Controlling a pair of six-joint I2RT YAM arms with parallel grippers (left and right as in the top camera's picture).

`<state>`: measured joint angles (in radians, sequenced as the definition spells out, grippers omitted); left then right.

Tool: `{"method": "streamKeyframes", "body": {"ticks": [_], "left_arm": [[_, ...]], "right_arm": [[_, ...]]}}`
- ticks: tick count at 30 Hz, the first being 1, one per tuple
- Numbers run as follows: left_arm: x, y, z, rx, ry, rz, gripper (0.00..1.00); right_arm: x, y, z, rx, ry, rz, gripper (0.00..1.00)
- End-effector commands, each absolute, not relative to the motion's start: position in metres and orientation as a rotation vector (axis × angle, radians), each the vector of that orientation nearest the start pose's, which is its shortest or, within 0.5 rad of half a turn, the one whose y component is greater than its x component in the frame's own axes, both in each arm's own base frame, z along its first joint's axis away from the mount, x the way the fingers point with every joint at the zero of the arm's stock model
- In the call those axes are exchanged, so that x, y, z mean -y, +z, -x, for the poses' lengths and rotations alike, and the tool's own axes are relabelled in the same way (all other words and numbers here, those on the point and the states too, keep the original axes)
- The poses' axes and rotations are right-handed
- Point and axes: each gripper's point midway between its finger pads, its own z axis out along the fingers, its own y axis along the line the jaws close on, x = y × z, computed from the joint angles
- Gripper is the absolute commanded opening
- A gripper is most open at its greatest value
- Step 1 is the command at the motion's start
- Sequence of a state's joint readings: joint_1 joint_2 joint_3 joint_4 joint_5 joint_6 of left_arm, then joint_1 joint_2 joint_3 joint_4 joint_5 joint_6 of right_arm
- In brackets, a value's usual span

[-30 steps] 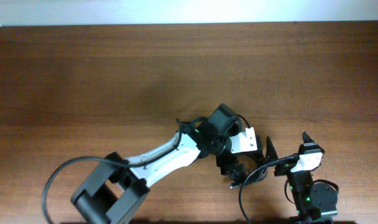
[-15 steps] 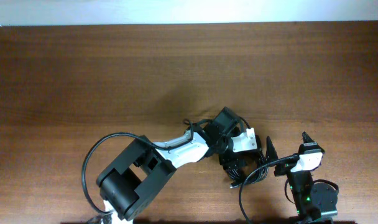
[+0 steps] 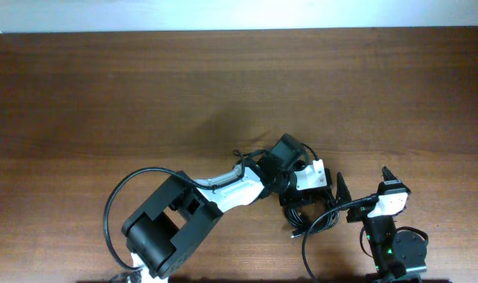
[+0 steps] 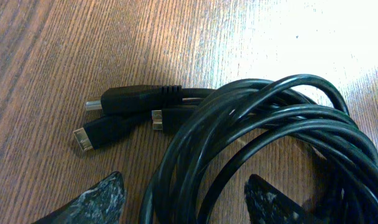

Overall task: Untangle cables
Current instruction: 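Grasp the black cable coil with the left gripper and lift it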

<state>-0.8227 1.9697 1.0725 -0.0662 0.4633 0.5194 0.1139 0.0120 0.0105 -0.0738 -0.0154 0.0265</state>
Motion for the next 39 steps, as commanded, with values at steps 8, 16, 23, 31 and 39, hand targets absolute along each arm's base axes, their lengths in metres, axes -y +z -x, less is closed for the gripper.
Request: {"method": "streamKeyframes", "body": {"ticks": [8,16,23,31,39], "left_arm": [[0.389,-0.004,-0.250,-1.872,-0.729,-1.720,0.45],[0.381,-0.006,-0.262,-1.969,-0.710,-1.631,0.00],[0.317,0.013,-0.300,-2.337,-0.635,-1.276,0.00],[0.262,0.111,-0.307,-2.270,-0.406,-1.193,0.00],[0.253,0.184,-0.294,-1.948,-0.307,-1.363,0.00]], "right_arm": [[-0.029,0.156,-0.244,-1.649,0.116,0.079,0.99],[-0.029,0.156,-0.244,-1.649,0.116,0.079,0.99],[-0.029,0.156,-0.244,-1.649,0.116,0.079,0.99],[-0.029,0.156,-0.244,-1.649,0.116,0.079,0.99],[-0.029,0.156,-0.244,-1.649,0.116,0.079,0.99]]}}
